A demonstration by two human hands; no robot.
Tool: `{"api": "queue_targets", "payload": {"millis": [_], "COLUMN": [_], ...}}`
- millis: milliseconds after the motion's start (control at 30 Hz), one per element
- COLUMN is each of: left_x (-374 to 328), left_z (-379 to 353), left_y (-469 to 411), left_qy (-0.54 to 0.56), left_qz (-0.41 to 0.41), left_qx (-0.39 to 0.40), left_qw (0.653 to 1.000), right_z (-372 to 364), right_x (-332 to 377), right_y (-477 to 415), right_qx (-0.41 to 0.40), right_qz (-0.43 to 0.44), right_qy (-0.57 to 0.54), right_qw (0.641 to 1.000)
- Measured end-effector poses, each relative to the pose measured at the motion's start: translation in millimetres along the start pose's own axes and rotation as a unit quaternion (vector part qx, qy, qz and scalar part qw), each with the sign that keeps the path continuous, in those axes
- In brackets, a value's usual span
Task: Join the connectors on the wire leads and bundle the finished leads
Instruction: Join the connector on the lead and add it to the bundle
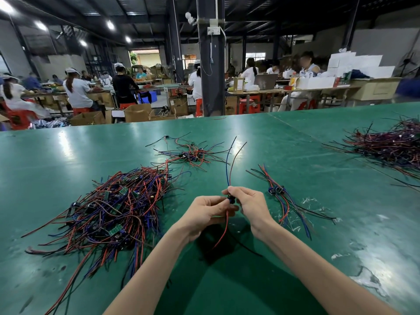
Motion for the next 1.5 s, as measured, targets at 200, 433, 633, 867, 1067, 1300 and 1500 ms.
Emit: {"api": "queue_targets", "payload": {"millis": [200, 433, 633, 867, 1067, 1300, 1500], "left_x": [1, -9, -12, -11, -11, -16, -29], "left_z": [3, 13, 14, 13, 12, 19, 41], "left_y": [0, 0, 1, 2, 4, 7, 9], "left_qy": [0.024, 0.088, 0.121, 0.152, 0.125, 0.112, 0.027], "left_qz": [-0.004, -0.039, -0.046, -0.027, -0.024, -0.07, -0.139], "left_qx": [-0.019, -0.094, -0.101, -0.102, -0.108, -0.184, -0.259], "left_qw": [1.0, 0.991, 0.986, 0.983, 0.986, 0.974, 0.956], "right_z": [-4, -16, -22, -28, -28, -33, -38], "right_x": [-1, -13, -13, -6, -7, -13, -19], "right_y": [-1, 0, 6, 14, 16, 23, 33], "right_qx": [0.021, 0.067, 0.106, 0.148, 0.15, 0.199, 0.232], "right_qz": [-0.001, -0.041, -0.044, -0.008, -0.052, -0.16, -0.217], "right_qy": [0.001, 0.049, 0.025, 0.026, -0.001, -0.045, -0.003], "right_qw": [1.0, 0.996, 0.993, 0.989, 0.987, 0.966, 0.948]}}
Point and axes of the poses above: each hand's wrist, its own y-axis away from the middle knuckle, its own z-axis out of the back of the hand, x = y × z, the point moved 6 cm from there along -y, towards the middle knuckle, and after that the axes turned 8 degrees about y, right-handed, at the moved point
